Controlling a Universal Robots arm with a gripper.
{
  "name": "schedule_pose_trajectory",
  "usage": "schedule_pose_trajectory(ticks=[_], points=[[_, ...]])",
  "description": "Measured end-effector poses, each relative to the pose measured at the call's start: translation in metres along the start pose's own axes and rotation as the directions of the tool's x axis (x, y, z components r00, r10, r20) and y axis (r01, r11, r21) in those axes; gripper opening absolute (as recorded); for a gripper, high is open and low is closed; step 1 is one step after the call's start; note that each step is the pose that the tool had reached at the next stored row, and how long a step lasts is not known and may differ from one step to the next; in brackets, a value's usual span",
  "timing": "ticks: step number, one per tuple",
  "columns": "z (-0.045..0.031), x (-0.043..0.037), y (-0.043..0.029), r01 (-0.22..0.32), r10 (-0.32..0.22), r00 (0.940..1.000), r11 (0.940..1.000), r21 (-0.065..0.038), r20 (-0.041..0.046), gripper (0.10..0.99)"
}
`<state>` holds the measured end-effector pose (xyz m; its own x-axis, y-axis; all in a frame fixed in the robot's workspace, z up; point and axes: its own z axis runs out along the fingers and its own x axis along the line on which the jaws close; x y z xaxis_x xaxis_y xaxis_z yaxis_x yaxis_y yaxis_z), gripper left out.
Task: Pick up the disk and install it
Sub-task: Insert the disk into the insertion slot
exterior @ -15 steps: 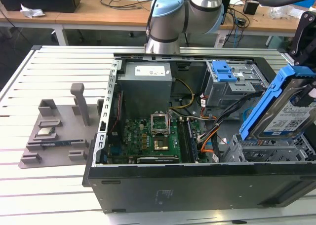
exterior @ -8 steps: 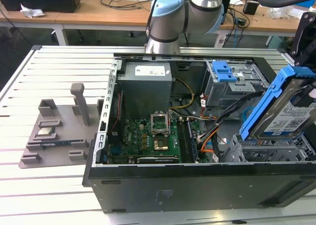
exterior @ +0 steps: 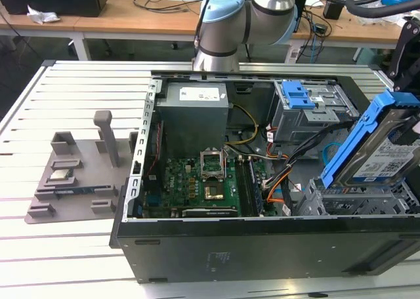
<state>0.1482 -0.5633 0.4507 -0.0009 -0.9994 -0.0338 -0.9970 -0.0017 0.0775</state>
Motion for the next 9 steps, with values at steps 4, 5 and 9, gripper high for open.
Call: schedule_pose_trajectory(ticks=[4,5,9], points=[[0.0065,-0.0003,-0.0005,0.000,0.000,1.0000,1.0000,0.000,0.0002,0.369],[0.0068,-0.0008,-0.0005,0.000,0.000,1.0000,1.0000,0.000,0.0002,0.369],[0.0099,-0.0015,-0.0008,0.000,0.000,1.0000,1.0000,0.000,0.0000,0.369]])
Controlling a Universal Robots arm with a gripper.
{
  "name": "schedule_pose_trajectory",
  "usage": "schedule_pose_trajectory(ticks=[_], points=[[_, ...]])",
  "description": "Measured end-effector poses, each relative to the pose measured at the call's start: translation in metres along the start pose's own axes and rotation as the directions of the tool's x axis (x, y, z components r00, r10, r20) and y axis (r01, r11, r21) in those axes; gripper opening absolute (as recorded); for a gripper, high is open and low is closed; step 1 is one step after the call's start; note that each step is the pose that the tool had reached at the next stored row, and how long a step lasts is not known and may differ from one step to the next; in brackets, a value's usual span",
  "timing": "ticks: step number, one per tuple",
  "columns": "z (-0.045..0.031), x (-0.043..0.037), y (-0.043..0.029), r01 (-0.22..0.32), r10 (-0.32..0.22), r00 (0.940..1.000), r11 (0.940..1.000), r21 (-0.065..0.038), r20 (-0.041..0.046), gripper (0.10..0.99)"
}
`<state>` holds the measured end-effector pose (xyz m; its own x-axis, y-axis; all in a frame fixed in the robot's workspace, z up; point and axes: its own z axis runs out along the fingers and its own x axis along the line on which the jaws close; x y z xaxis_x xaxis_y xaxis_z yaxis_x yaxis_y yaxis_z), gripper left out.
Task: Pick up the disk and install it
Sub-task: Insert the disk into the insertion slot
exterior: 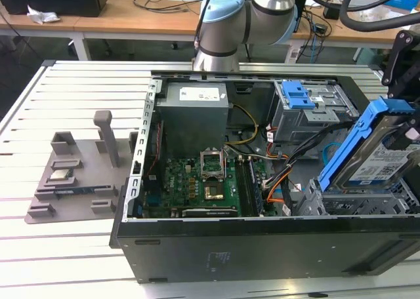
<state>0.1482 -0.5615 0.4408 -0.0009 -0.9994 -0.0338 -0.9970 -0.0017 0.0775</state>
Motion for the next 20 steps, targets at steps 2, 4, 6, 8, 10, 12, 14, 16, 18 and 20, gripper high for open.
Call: schedule_pose_trajectory(ticks=[2,4,6,8,10,12,14,16,18,20], points=[[0.0019,-0.0001,-0.0001,0.000,0.000,1.0000,1.0000,0.000,0.0000,0.369],[0.0031,-0.0001,-0.0003,0.000,0.000,1.0000,1.0000,0.000,0.0000,0.369],[0.0048,-0.0001,-0.0004,0.000,0.000,1.0000,1.0000,0.000,-0.0001,0.369],[0.0074,0.0000,-0.0006,0.000,0.000,1.0000,1.0000,0.000,0.0005,0.369],[0.0110,0.0002,-0.0009,0.000,0.000,1.0000,1.0000,0.000,0.0003,0.369],[0.0154,0.0003,-0.0012,0.000,0.000,1.0000,1.0000,0.000,0.0001,0.369],[0.0216,0.0005,-0.0017,0.000,0.000,1.0000,1.0000,0.000,0.0001,0.369],[0.0273,0.0007,-0.0021,0.000,0.000,1.0000,1.0000,0.000,0.0000,0.369],[0.0312,0.0008,-0.0024,0.000,0.000,1.0000,1.0000,0.000,0.0001,0.369],[0.0350,0.0009,-0.0027,0.000,0.000,1.0000,1.0000,0.000,0.0000,0.369]])
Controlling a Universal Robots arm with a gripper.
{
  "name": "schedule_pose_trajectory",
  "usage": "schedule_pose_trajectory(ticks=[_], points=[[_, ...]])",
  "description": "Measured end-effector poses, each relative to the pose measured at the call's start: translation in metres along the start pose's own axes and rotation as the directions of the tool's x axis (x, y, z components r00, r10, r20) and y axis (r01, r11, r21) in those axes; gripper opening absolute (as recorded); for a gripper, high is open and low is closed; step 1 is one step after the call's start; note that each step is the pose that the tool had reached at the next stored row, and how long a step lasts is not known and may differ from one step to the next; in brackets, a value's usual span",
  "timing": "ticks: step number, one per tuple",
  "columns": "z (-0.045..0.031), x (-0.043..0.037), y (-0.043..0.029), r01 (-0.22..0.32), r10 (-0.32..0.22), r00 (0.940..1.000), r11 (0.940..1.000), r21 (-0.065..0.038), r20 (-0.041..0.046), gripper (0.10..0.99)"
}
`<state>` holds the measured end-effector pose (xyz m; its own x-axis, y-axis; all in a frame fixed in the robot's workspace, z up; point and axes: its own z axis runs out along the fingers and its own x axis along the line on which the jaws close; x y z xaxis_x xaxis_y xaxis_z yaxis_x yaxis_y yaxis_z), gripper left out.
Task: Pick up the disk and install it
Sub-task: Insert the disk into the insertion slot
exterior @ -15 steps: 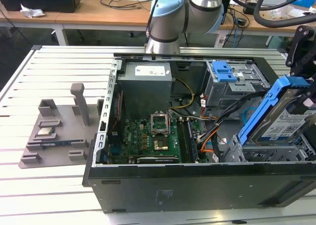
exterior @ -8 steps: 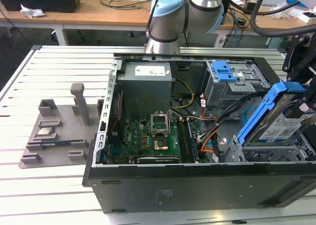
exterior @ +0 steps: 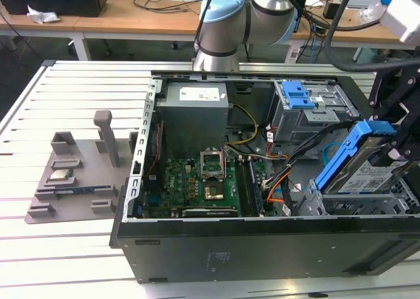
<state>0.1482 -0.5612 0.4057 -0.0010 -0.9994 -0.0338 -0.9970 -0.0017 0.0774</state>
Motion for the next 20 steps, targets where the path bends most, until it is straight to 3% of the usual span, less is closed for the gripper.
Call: schedule_pose_trajectory(ticks=[5,20], points=[[0.0120,0.0004,-0.0009,0.000,0.000,1.0000,1.0000,0.000,-0.0001,0.369],[0.0239,0.0008,-0.0019,0.000,0.000,1.0000,1.0000,0.000,0.0001,0.369]])
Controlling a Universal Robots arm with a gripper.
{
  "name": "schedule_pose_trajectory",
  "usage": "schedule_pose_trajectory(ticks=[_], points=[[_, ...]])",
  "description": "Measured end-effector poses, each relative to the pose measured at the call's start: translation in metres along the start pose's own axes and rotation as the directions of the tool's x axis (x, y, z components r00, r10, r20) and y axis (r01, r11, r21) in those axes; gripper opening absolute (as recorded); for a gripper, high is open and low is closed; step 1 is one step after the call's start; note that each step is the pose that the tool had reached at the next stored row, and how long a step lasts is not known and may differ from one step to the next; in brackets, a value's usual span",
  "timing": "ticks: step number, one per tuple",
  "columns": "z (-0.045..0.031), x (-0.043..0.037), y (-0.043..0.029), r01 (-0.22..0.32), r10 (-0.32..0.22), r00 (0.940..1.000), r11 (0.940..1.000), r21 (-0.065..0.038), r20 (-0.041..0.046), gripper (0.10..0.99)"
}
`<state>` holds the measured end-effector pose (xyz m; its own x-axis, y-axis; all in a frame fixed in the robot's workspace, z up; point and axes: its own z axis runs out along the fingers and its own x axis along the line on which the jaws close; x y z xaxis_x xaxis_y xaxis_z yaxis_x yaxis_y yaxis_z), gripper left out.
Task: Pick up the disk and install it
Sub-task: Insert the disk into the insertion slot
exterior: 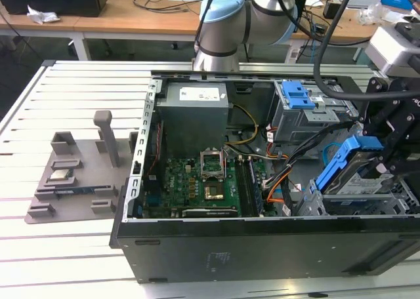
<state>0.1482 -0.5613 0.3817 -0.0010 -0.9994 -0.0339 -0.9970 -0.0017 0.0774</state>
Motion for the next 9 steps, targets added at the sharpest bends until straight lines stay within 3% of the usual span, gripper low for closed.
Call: schedule_pose_trajectory(ticks=[9], points=[[0.0049,0.0002,-0.0004,0.000,0.000,1.0000,1.0000,0.000,-0.0003,0.369]])
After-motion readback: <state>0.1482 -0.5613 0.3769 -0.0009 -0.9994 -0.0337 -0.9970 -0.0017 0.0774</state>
